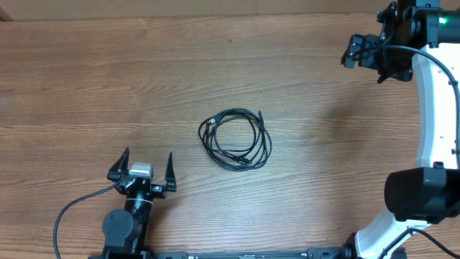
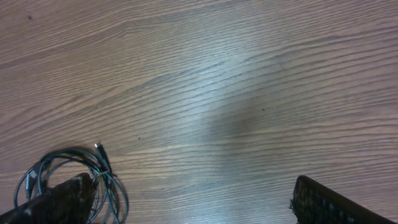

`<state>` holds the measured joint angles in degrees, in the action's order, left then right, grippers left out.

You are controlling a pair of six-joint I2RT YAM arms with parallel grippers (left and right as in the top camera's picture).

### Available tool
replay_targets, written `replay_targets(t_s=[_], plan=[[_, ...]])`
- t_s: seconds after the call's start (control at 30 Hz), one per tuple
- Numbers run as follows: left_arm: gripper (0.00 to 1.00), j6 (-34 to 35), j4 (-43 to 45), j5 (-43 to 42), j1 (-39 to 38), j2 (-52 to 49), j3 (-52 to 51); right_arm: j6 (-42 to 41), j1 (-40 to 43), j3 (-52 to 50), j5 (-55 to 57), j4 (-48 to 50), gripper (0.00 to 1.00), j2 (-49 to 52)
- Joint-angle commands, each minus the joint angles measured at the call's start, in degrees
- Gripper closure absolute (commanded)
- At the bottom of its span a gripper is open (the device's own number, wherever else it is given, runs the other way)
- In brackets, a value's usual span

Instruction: Untangle cables

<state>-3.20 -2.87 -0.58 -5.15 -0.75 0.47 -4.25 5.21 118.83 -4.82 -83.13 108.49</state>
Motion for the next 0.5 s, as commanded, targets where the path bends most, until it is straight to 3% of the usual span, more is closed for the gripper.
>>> replay_targets(t_s=[0.0, 0.17, 0.47], plan=[[0.01, -0.72, 3.82, -1.03, 0.35, 0.5, -0.09, 0.26, 0.22, 1.2, -3.1, 0.09, 0.0, -1.9], [0.01, -0.68, 5.14, -5.44, 0.33, 0.5, 5.97, 0.31, 0.22, 1.2, -3.19, -1.73, 0.0, -2.08], [0.0, -8.92, -1.6, -1.03, 0.31, -3.37, 36.48, 0.24, 0.22, 1.2, -3.26, -2.71, 0.0, -7.13]])
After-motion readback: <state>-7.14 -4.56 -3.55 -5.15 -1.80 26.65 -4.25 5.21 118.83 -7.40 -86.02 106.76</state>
